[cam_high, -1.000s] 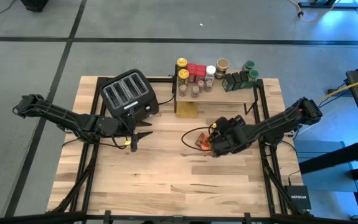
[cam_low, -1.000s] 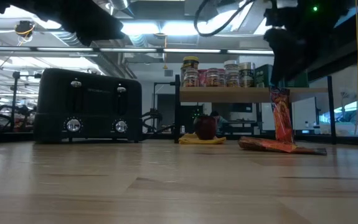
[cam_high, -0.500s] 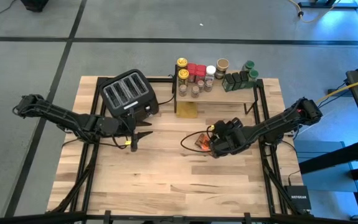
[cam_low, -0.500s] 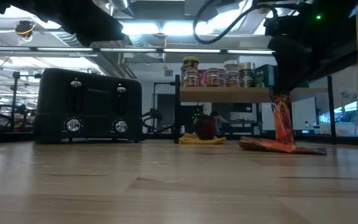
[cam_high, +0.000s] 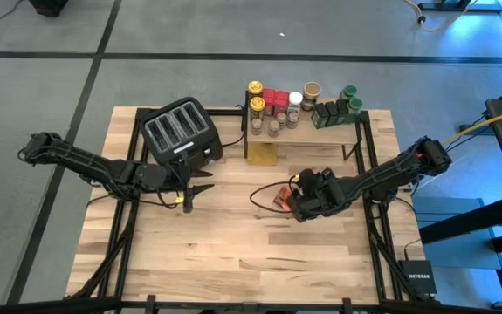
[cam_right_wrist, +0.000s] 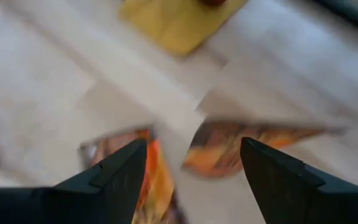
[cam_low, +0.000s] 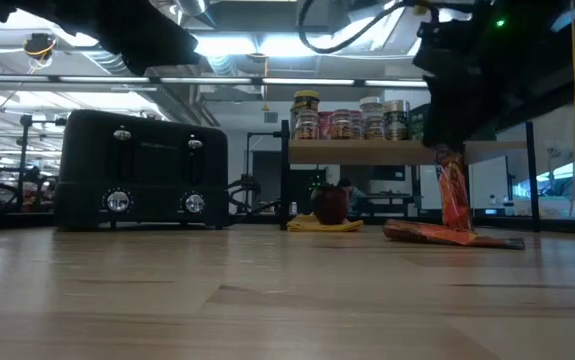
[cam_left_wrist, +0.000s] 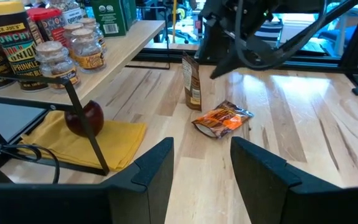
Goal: Shelf spices
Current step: Put the orange seasoning pack on the shelf
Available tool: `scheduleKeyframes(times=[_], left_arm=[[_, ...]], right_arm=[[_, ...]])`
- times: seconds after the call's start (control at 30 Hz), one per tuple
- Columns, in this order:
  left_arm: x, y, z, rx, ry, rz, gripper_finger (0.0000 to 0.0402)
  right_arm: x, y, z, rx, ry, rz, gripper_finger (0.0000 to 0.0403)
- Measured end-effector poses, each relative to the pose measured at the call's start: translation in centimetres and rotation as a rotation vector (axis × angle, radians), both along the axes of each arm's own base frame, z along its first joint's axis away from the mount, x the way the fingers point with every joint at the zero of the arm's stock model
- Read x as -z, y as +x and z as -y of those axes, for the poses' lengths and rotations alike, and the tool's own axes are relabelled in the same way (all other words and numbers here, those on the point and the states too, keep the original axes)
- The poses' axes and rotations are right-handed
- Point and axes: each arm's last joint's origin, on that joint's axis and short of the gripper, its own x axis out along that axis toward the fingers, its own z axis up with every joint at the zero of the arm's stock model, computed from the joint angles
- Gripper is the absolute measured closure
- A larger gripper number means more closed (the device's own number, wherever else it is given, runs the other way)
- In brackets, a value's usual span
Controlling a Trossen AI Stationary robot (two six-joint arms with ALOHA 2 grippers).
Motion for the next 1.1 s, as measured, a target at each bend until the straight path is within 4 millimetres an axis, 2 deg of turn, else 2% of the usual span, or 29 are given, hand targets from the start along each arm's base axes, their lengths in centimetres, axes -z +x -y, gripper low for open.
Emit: scheduleKeyframes(times=[0.1,0.2,0.6,0.73,0.9,1.1], left_arm=[[0.0,0.0,0.0,-0.004,-0.014,0.003,0.0249],[0.0,0.0,0.0,-0.005,-0.019,0.004,0.0249],[0.0,0.0,0.0,-0.006,-0.021,0.0,0.0249],[0.0,0.0,0.0,-0.004,-0.015,-0.001,0.0249],[0.1,0.1,0.0,-0.005,-0.013,-0.006,0.0249],[0.5,0.3,0.1,-0.002,-0.001,-0.026,0.0249]], right_arm=[[-0.1,0.0,0.5,0.044,-0.082,0.031,0.0137],[-0.1,0.1,1.1,0.086,-0.093,0.04,0.0137],[0.9,-1.0,1.7,0.105,-0.146,-0.147,0.0137],[-0.7,-0.7,0.7,0.023,-0.192,-0.151,0.0137],[-3.3,-1.7,-0.7,-0.008,-0.302,-0.152,0.0137],[-3.8,-3.9,-0.5,-0.023,-0.342,-0.211,0.0155]])
